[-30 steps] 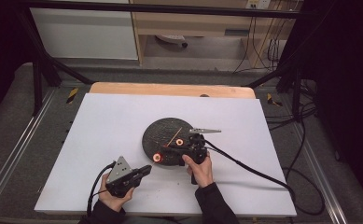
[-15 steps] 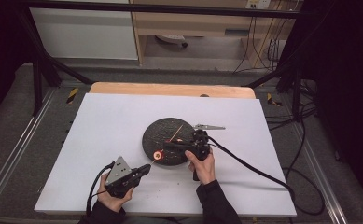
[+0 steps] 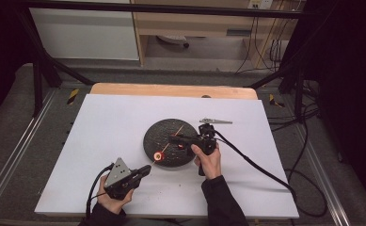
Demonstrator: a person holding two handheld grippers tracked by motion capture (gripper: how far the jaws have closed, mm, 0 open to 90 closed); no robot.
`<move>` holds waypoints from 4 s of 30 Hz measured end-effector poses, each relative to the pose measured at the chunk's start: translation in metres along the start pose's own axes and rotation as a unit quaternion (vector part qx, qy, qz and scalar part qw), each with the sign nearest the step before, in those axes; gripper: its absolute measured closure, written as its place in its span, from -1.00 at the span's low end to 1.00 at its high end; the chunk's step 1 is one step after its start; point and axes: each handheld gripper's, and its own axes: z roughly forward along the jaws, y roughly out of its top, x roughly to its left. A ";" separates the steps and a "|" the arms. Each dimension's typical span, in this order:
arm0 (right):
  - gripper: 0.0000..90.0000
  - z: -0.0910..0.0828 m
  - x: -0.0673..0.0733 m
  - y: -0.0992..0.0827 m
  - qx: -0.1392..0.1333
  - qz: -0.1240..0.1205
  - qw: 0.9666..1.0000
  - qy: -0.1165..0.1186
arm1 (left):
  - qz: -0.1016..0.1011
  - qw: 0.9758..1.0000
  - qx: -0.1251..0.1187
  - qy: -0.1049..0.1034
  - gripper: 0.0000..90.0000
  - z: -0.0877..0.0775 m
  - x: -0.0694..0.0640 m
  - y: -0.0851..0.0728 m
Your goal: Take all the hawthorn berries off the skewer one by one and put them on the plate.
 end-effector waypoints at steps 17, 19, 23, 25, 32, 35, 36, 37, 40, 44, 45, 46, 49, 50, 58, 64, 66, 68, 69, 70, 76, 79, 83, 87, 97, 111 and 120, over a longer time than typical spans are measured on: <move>0.51 -0.008 -0.002 0.024 -0.025 -0.003 1.000 -0.014 | -0.002 1.000 -0.007 0.004 0.97 -0.004 0.002 0.000; 0.51 -0.010 -0.003 0.026 -0.026 -0.002 1.000 -0.016 | -0.002 1.000 -0.007 0.003 0.97 -0.004 0.002 0.000; 0.54 -0.014 -0.005 0.032 -0.040 -0.008 0.999 -0.034 | -0.002 1.000 0.001 0.004 0.97 -0.004 0.003 -0.002; 0.55 -0.021 -0.005 0.039 -0.062 -0.018 0.996 -0.056 | -0.007 1.000 0.004 0.002 0.97 -0.004 0.004 -0.004; 0.55 -0.038 -0.011 0.055 -0.067 -0.027 0.993 -0.091 | -0.012 1.000 0.006 0.003 0.97 -0.002 0.006 -0.005; 0.54 -0.038 -0.017 0.057 -0.058 -0.031 0.992 -0.110 | -0.019 1.000 0.003 0.006 0.97 -0.003 0.009 -0.006; 0.54 -0.038 -0.017 0.057 -0.058 -0.031 0.992 -0.110 | -0.020 1.000 0.003 0.006 0.97 -0.004 0.010 -0.006; 0.54 -0.037 -0.019 0.056 -0.057 -0.030 0.991 -0.114 | -0.023 1.000 0.001 0.008 0.97 -0.004 0.011 -0.006; 0.54 -0.032 -0.026 0.053 -0.048 -0.031 0.991 -0.125 | -0.027 1.000 -0.001 0.011 0.97 -0.005 0.013 -0.005; 0.54 -0.018 -0.036 0.045 -0.025 -0.035 0.989 -0.144 | -0.031 0.999 0.000 0.013 0.97 -0.006 0.015 -0.005; 0.54 -0.014 -0.039 0.043 -0.020 -0.034 0.988 -0.147 | -0.032 0.999 0.000 0.013 0.97 -0.006 0.016 -0.006; 0.54 -0.010 -0.042 0.041 -0.015 -0.034 0.988 -0.151 | -0.032 0.999 -0.001 0.014 0.97 -0.006 0.016 -0.006; 0.54 0.003 -0.052 0.033 0.002 -0.033 0.986 -0.164 | -0.033 0.999 0.001 0.014 0.97 -0.006 0.016 -0.006; 0.54 0.007 -0.055 0.030 0.009 -0.031 0.985 -0.168 | -0.033 0.999 0.002 0.014 0.97 -0.005 0.016 -0.006; 0.52 0.034 -0.079 0.006 0.055 -0.023 0.979 -0.194 | -0.036 0.999 0.008 0.013 0.97 -0.003 0.017 -0.007; 0.49 0.041 -0.086 -0.002 0.073 -0.026 0.974 -0.212 | -0.035 0.999 0.011 0.011 0.96 -0.002 0.016 -0.007; 0.43 0.042 -0.087 -0.003 0.077 -0.029 0.973 -0.216 | -0.036 0.999 0.013 0.010 0.96 -0.002 0.016 -0.007; 0.37 0.042 -0.086 -0.003 0.076 -0.032 0.973 -0.216 | -0.037 0.999 0.013 0.009 0.96 -0.001 0.016 -0.007; 0.35 0.041 -0.086 -0.002 0.075 -0.034 0.973 -0.217 | -0.037 0.999 0.014 0.009 0.96 -0.001 0.016 -0.007; 0.33 0.040 -0.084 -0.001 0.073 -0.036 0.973 -0.217 | -0.037 0.999 0.014 0.009 0.97 -0.001 0.016 -0.007; -0.01 0.026 -0.062 0.006 0.043 -0.058 0.978 -0.197 | -0.038 0.999 0.014 0.009 0.97 -0.002 0.016 -0.007; -0.26 0.017 -0.048 0.007 0.024 -0.070 0.980 -0.183 | -0.037 0.999 0.014 0.010 0.96 -0.002 0.016 -0.007; -0.61 0.008 -0.031 0.003 0.016 -0.084 0.983 -0.165 | -0.038 0.999 0.014 0.012 0.97 -0.001 0.016 -0.007; -0.80 0.001 -0.019 -0.004 0.021 -0.088 0.985 -0.150 | -0.038 0.999 0.015 0.014 0.96 -0.001 0.016 -0.007; -0.94 -0.001 0.002 -0.029 0.029 -0.090 0.989 -0.117 | -0.039 0.999 0.017 0.014 0.96 0.001 0.015 -0.007; -0.93 0.013 0.013 -0.041 0.028 -0.079 0.992 -0.096 | -0.037 0.999 0.021 0.014 0.97 0.005 0.013 -0.007; -0.77 0.028 0.017 -0.045 0.027 -0.066 0.994 -0.082 | -0.035 0.999 0.022 0.013 0.96 0.008 0.011 -0.006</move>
